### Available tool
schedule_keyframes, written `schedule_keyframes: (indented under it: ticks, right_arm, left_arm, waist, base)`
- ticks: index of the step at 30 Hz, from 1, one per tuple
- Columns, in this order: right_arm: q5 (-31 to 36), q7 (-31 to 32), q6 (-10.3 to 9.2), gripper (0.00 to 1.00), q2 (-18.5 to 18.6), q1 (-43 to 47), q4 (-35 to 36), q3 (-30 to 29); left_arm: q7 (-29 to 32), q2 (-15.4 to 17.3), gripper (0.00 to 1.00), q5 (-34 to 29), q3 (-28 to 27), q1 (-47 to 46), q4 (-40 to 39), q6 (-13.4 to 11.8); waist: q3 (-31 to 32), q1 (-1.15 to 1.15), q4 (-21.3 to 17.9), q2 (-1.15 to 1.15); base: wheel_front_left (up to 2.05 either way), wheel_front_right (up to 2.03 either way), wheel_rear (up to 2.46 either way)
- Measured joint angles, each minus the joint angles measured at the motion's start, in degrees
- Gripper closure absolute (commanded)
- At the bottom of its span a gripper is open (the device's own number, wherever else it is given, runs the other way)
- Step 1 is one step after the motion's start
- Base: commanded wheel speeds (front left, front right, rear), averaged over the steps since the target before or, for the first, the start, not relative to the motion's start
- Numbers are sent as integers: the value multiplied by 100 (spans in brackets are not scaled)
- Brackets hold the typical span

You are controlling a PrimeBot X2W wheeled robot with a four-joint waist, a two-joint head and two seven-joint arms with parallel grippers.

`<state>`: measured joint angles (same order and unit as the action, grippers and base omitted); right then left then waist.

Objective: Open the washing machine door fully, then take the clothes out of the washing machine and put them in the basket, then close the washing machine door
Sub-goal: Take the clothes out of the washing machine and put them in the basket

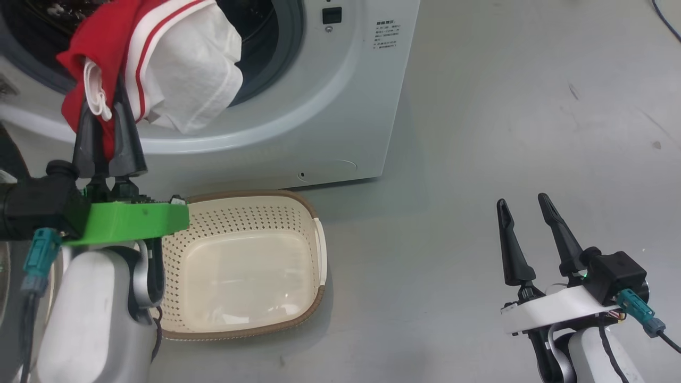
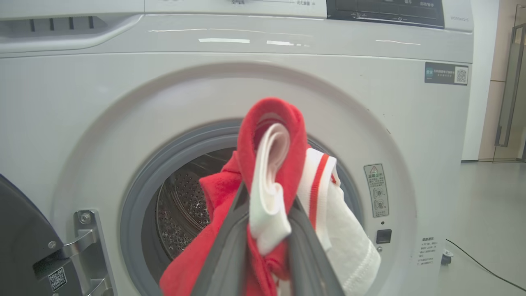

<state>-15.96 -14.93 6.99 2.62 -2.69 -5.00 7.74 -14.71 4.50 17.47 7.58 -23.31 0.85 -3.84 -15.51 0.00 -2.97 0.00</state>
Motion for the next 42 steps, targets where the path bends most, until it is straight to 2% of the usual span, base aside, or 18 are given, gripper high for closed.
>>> schedule_keyframes:
  ticks: [9,20,26,31,42]
  right_arm:
    - [49,0,0,0,-3,82,85,131]
    - [51,1,0,0,0,73,249,215]
    - [51,0,0,0,0,-37,354,261]
    - [49,0,0,0,1,-193,470,303]
    - [36,0,0,0,2,-509,631,344]
  left_arm:
    - [0,-99,100,-75,181,723,-85,-48]
    - [1,-164,100,210,465,1285,553,-94]
    - [118,-174,100,357,579,1285,1201,-85]
    - [336,-175,100,493,700,1223,1780,19]
    - [787,-185,100,530,714,114,2849,115]
  waist:
    - [78,0,210,0]
    - [-161,0,193,0]
    - [-450,0,125,0]
    - [-763,0,32,0]
    - [-1578,0,-238,0]
  base:
    - [0,0,0]
    - [0,0,0]
    - [0,0,0]
    - [0,0,0]
    - [0,0,0]
